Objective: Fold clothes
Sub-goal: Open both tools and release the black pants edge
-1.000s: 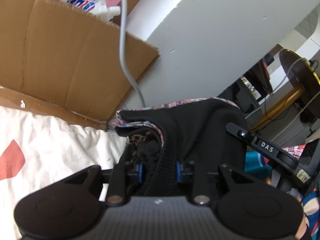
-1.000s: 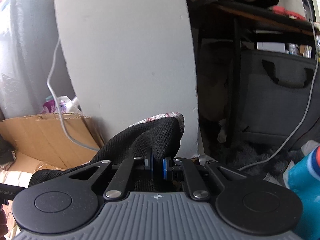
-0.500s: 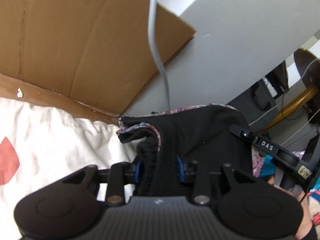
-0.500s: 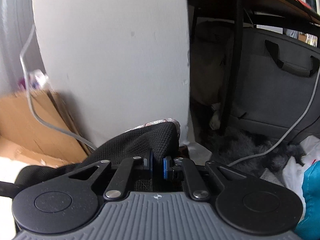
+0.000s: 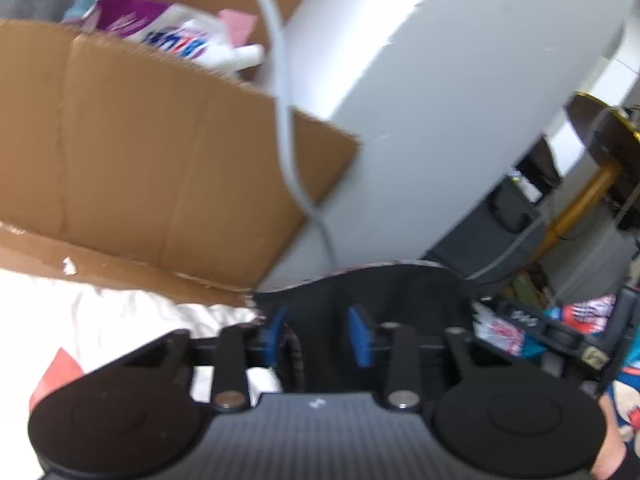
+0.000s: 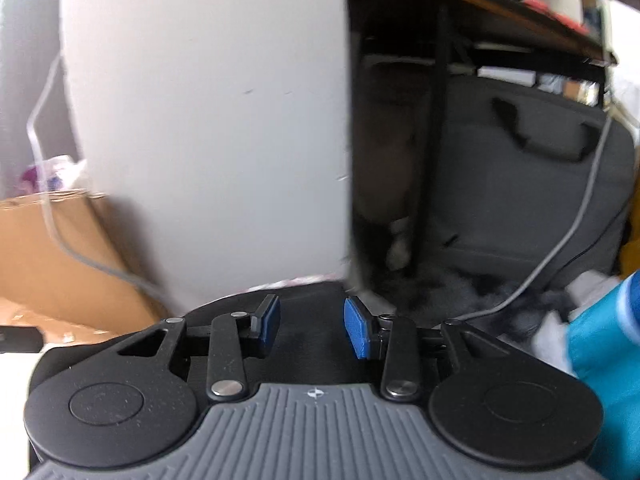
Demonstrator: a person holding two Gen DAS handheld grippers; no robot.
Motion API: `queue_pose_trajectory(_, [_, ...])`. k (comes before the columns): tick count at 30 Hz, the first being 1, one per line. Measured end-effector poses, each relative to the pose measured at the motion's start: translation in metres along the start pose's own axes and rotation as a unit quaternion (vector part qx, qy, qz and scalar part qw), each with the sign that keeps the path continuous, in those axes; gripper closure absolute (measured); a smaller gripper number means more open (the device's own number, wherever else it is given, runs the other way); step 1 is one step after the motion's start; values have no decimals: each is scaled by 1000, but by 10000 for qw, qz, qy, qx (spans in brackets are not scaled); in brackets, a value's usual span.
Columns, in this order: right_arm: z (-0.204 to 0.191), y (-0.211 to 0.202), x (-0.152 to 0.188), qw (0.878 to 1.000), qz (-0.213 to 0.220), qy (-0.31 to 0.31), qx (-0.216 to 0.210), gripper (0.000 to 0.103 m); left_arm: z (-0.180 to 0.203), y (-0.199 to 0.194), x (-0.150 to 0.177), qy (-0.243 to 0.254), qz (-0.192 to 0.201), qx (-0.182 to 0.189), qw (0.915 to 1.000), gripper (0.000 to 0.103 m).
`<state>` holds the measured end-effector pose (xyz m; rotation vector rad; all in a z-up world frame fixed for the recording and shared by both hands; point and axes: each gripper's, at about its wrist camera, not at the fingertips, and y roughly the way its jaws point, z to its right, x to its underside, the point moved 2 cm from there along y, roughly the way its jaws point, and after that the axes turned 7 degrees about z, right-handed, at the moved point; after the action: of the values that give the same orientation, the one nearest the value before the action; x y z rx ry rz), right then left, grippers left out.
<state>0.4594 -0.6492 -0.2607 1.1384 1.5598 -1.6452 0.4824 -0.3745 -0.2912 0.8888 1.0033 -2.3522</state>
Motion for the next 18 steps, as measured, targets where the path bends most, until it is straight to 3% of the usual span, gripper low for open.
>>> queue_pose_trajectory(2, [-8, 3, 2, 9998, -95, -84, -129, 66, 8, 0, 4, 69, 0, 145, 9999, 81])
queue_pose_trajectory(5, [-20, 11, 5, 9992, -237, -219, -247, 66, 15, 14, 14, 191, -163, 81, 9997, 82])
queue_pose_trajectory(18, [-14, 40, 22, 9977, -637, -202, -108, 67, 15, 58, 35, 695, -404, -183, 9966, 83])
